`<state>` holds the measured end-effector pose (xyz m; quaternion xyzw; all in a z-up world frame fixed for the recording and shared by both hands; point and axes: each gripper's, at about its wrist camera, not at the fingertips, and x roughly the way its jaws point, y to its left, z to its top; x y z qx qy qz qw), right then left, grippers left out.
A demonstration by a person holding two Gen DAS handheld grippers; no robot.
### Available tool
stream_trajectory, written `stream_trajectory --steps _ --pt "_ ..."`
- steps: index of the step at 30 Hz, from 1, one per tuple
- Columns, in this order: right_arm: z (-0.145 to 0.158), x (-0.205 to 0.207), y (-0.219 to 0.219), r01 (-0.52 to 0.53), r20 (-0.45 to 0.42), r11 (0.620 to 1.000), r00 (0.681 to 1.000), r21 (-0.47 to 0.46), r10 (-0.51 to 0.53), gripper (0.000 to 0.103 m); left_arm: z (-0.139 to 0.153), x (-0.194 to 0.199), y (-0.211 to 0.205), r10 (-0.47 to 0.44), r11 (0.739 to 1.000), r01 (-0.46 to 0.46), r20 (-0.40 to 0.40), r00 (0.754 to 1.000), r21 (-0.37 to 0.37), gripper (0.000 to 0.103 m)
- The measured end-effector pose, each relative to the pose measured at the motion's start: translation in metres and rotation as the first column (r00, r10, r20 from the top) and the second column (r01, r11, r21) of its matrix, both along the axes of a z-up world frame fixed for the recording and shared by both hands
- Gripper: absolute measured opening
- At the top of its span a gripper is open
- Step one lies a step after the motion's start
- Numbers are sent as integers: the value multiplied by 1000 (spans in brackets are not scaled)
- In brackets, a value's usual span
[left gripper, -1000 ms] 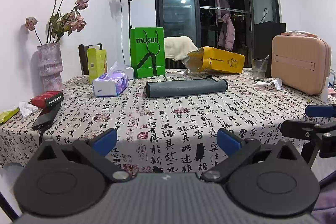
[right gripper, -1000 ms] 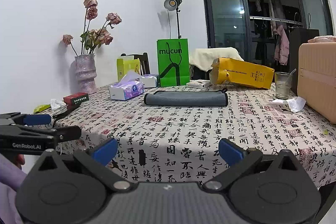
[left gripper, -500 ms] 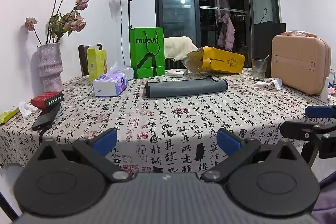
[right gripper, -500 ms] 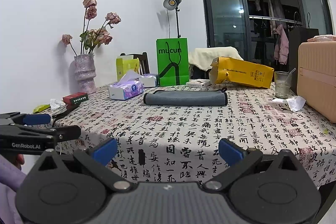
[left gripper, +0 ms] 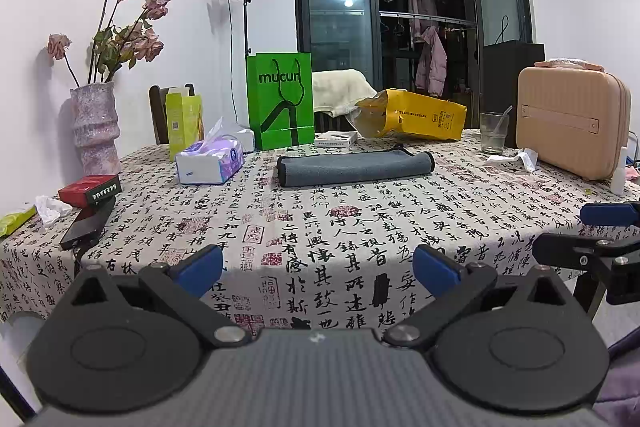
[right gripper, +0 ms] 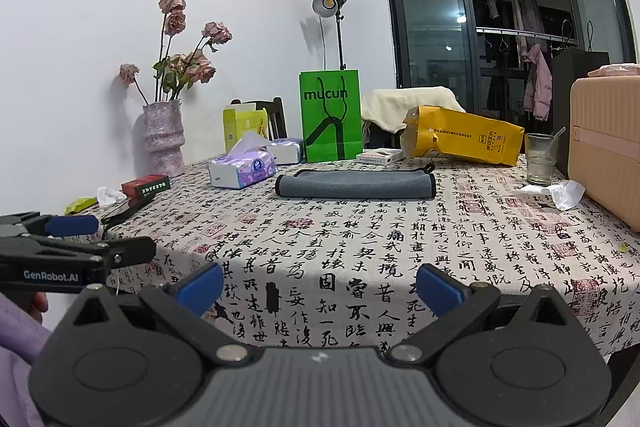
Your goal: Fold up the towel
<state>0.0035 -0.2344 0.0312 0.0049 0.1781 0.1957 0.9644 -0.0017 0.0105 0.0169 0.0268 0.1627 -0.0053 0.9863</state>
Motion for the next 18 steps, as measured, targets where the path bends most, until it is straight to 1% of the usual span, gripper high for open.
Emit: stream_trajectory --steps 18 --pt "0 1 -1 6 1 1000 1000 1 -6 103 0 1 0 -1 1000 1 2 1000 2 103"
